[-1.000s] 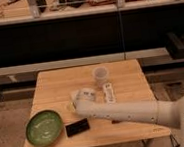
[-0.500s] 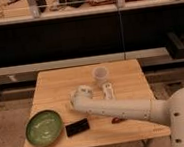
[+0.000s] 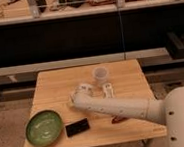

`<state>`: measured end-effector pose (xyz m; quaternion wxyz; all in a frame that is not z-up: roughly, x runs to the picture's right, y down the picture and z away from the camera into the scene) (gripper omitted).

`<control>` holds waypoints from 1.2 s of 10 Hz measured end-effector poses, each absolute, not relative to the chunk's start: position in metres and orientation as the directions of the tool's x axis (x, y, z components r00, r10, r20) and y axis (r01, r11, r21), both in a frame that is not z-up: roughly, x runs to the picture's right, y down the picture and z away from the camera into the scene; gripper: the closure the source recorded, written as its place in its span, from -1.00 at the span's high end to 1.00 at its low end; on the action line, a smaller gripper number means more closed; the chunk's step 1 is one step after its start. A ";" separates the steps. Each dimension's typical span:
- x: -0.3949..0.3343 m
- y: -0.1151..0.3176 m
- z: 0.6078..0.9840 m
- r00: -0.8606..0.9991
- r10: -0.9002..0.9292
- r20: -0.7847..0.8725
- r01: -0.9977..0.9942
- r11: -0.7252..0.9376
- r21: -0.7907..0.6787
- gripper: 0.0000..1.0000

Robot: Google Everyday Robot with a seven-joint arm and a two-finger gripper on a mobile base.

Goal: Place the white sponge in the ceramic cup

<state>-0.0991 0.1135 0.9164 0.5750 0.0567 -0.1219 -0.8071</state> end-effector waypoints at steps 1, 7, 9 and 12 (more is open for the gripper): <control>-0.101 0.115 0.920 -0.330 -0.942 0.056 0.915 -0.305 0.265 0.53; -0.101 0.115 0.927 -0.324 -0.943 0.071 0.917 -0.295 0.267 0.17; -0.095 0.119 0.926 -0.322 -0.943 0.084 0.919 -0.289 0.268 0.17; -0.089 0.127 0.921 -0.315 -0.944 0.102 0.919 -0.276 0.283 0.17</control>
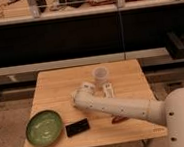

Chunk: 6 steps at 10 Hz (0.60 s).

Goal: Place the white sponge in the ceramic cup

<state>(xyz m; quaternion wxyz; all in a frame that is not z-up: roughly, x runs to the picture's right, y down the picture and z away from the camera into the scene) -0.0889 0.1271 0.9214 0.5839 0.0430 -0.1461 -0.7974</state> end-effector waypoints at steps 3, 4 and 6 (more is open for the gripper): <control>-0.088 0.128 0.916 -0.317 -0.943 0.097 0.911 -0.274 0.308 0.17; -0.087 0.129 0.915 -0.318 -0.943 0.095 0.908 -0.274 0.316 0.17; -0.090 0.128 0.911 -0.312 -0.947 0.074 0.895 -0.266 0.359 0.17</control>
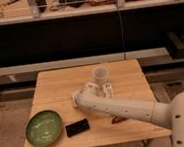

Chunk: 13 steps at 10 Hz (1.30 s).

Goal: Place the white sponge in the ceramic cup

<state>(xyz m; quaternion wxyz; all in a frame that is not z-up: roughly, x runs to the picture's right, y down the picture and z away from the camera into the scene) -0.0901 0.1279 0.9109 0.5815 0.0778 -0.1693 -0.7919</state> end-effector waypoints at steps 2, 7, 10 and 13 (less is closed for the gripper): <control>-0.095 0.124 0.906 -0.323 -0.946 0.026 0.869 -0.285 0.404 0.17; -0.091 0.126 0.910 -0.409 -0.912 -0.022 0.818 -0.378 0.434 0.17; -0.086 0.127 0.917 -0.441 -0.897 -0.007 0.814 -0.404 0.417 0.17; -0.080 0.128 0.923 -0.461 -0.887 0.019 0.818 -0.417 0.396 0.17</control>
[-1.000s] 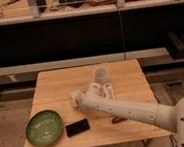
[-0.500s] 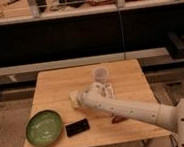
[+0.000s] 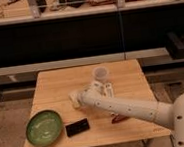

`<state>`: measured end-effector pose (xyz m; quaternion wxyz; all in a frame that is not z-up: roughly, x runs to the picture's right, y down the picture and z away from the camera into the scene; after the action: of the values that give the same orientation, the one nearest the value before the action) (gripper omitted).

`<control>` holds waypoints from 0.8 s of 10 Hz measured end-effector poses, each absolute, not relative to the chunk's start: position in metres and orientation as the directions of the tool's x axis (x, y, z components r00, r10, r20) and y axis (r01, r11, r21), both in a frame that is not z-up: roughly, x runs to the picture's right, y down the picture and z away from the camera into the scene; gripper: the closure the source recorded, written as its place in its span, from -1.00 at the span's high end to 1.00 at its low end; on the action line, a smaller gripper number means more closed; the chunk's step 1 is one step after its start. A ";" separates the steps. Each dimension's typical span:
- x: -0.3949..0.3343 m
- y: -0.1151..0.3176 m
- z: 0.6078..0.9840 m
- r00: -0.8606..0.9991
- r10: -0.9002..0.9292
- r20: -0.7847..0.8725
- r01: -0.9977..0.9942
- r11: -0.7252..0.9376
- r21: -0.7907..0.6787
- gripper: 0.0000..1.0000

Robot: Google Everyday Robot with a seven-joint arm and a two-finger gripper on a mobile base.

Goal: Place the white sponge in the ceramic cup

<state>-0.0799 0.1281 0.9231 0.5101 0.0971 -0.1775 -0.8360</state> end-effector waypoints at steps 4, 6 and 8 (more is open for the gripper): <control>-0.080 0.129 0.929 -0.468 -0.882 0.047 0.824 -0.416 0.385 0.17; -0.081 0.128 0.930 -0.467 -0.883 0.057 0.828 -0.413 0.381 0.15; -0.083 0.127 0.932 -0.461 -0.885 0.066 0.833 -0.406 0.375 -0.18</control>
<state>-0.0826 0.1266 0.9316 0.5141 0.0713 -0.1805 -0.8355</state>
